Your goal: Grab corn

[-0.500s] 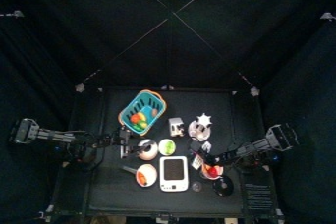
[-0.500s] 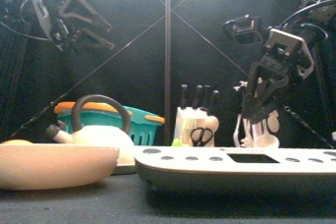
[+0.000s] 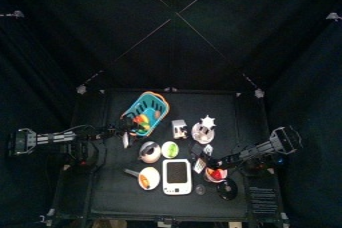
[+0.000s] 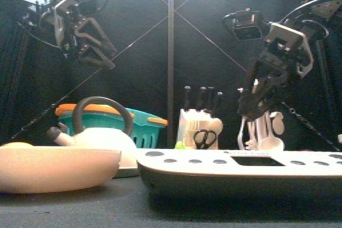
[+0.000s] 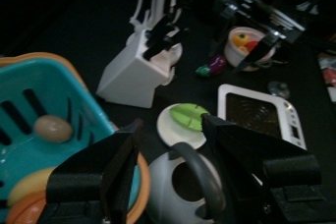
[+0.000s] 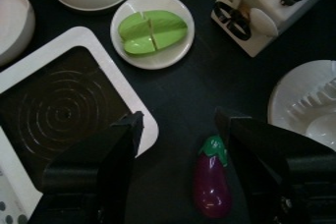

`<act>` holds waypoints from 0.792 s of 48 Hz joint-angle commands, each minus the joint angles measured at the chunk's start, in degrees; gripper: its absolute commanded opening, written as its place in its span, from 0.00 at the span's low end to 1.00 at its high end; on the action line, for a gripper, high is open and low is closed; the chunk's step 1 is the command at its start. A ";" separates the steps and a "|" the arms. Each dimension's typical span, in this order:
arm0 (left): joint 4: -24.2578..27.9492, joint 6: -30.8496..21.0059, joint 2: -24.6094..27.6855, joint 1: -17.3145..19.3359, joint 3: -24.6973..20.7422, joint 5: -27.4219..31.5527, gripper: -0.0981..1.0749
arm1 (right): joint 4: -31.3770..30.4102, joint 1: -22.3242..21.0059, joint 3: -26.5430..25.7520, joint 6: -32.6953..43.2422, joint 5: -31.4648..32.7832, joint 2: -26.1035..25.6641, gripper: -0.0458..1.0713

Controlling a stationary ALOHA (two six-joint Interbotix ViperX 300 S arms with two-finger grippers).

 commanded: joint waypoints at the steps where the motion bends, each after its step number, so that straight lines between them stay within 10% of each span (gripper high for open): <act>1: 6.59 0.18 2.02 4.66 -1.85 1.93 0.83 | -0.44 0.09 -0.26 0.00 -0.09 -0.09 0.87; 38: 37.35 0.18 15.29 6.33 -0.62 -2.02 0.86 | -1.05 -0.53 -0.35 0.00 -0.09 1.85 0.87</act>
